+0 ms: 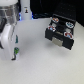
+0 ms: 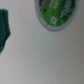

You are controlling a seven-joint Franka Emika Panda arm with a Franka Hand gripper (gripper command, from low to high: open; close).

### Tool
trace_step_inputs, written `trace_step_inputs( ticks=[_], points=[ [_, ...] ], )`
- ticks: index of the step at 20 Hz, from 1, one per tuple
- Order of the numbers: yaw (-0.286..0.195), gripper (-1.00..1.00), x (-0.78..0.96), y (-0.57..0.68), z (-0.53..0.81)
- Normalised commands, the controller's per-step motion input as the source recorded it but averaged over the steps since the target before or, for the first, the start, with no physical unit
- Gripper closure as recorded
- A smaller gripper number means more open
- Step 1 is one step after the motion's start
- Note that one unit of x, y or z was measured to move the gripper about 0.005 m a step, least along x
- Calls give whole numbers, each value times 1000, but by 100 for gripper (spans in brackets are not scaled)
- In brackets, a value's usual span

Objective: Open the kcup holder, insert the kcup into the holder, and close the kcup holder

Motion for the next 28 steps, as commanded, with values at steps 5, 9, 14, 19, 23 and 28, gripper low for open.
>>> trace_step_inputs(
  ticks=[5, 9, 14, 19, 23, 28],
  points=[
    [-173, -100, -7, -49, -200],
    [-242, -100, 128, -101, -226],
    [-231, -100, 156, -105, -215],
    [-204, -100, 108, -41, -251],
    [-201, -100, 66, -45, -197],
    [-121, 100, 11, -32, -70]
  ],
)
